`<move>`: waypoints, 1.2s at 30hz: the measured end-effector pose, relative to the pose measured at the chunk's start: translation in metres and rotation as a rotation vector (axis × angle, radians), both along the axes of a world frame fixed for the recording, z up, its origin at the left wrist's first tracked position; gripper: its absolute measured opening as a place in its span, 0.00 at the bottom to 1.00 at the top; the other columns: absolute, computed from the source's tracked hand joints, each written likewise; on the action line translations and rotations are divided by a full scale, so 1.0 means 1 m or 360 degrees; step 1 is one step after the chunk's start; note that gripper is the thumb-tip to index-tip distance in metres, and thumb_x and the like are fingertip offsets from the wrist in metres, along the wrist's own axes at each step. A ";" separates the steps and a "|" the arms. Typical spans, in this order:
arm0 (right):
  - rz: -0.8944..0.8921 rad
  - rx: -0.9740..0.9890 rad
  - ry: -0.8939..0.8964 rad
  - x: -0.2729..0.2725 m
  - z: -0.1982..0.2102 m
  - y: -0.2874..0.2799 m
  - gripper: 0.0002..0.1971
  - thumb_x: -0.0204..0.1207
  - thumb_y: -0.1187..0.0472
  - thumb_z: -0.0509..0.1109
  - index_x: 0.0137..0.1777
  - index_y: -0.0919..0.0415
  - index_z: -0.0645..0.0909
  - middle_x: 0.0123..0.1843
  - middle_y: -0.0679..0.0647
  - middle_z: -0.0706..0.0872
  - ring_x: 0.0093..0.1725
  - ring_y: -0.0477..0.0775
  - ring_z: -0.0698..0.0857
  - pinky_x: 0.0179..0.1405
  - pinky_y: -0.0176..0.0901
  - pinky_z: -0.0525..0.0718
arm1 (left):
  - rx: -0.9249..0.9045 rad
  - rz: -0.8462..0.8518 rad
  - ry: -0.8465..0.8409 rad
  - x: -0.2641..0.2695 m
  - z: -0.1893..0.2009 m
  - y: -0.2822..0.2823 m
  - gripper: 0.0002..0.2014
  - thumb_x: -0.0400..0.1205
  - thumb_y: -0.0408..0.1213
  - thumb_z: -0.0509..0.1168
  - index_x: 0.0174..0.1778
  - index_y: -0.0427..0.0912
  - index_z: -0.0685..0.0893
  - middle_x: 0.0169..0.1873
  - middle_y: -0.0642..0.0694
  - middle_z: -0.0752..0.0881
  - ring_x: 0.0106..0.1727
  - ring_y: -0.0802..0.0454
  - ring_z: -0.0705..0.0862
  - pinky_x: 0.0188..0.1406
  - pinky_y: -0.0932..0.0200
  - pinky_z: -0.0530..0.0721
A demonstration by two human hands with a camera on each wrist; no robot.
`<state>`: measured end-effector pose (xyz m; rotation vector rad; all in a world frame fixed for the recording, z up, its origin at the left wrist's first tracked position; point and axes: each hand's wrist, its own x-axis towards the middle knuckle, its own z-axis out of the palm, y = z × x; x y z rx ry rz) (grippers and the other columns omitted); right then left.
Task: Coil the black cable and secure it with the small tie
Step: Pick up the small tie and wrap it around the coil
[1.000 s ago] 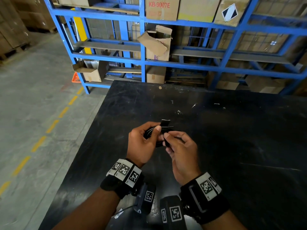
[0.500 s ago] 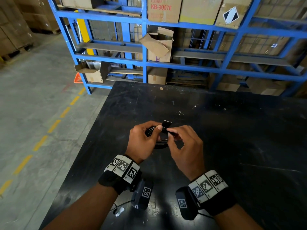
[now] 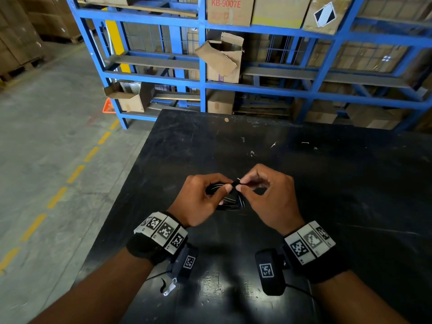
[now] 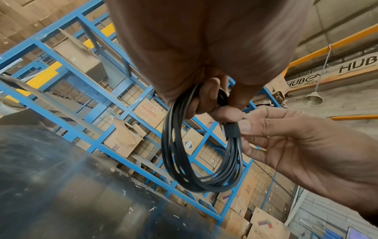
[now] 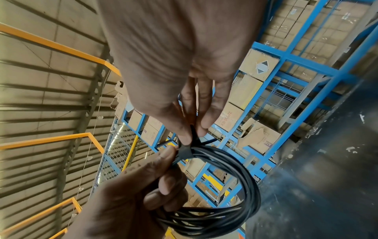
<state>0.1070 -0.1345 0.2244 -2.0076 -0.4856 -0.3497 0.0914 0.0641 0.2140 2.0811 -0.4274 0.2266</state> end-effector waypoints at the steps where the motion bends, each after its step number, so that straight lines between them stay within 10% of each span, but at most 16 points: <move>1: -0.0006 -0.0020 0.0034 -0.001 -0.001 0.000 0.11 0.69 0.69 0.84 0.49 0.60 0.89 0.42 0.47 0.92 0.43 0.44 0.92 0.42 0.36 0.91 | 0.0016 -0.0006 0.0032 0.000 0.000 0.000 0.06 0.87 0.36 0.69 0.52 0.45 0.92 0.28 0.59 0.88 0.30 0.61 0.88 0.37 0.69 0.81; 8: 0.0062 -0.0252 0.0148 0.004 -0.002 0.002 0.05 0.76 0.69 0.78 0.47 0.59 0.87 0.44 0.47 0.92 0.43 0.43 0.90 0.41 0.28 0.85 | -0.0011 -0.0046 0.0242 0.000 -0.002 0.004 0.07 0.89 0.42 0.67 0.50 0.47 0.91 0.27 0.50 0.88 0.31 0.62 0.85 0.40 0.64 0.83; 16: -0.0001 -0.0228 0.0139 0.009 -0.005 0.012 0.06 0.75 0.68 0.79 0.49 0.60 0.88 0.43 0.49 0.92 0.42 0.47 0.91 0.43 0.43 0.89 | -0.0180 -0.0039 0.0415 0.004 -0.015 0.002 0.16 0.91 0.42 0.62 0.39 0.43 0.86 0.26 0.49 0.85 0.24 0.61 0.76 0.32 0.67 0.73; 22: -0.0193 0.0703 0.0703 0.013 -0.019 0.017 0.18 0.80 0.60 0.76 0.68 0.58 0.82 0.55 0.51 0.92 0.51 0.47 0.92 0.51 0.39 0.88 | -0.1417 0.0312 0.0720 0.014 -0.026 0.000 0.20 0.93 0.39 0.57 0.38 0.36 0.84 0.26 0.48 0.79 0.23 0.60 0.72 0.29 0.64 0.72; 27: 0.0040 0.0994 0.1329 -0.010 -0.044 0.033 0.21 0.71 0.50 0.77 0.61 0.59 0.85 0.53 0.59 0.95 0.44 0.54 0.91 0.42 0.42 0.87 | -0.2301 0.0347 0.0914 0.017 -0.024 -0.006 0.17 0.93 0.43 0.56 0.55 0.35 0.86 0.34 0.49 0.83 0.30 0.61 0.80 0.35 0.67 0.81; 36: -0.0114 0.1237 0.1235 -0.004 -0.044 0.055 0.05 0.80 0.61 0.76 0.53 0.61 0.88 0.49 0.54 0.96 0.49 0.47 0.93 0.52 0.43 0.86 | -0.2072 0.0439 0.0823 0.004 -0.037 -0.016 0.15 0.93 0.40 0.55 0.57 0.43 0.88 0.45 0.52 0.94 0.44 0.59 0.89 0.57 0.56 0.82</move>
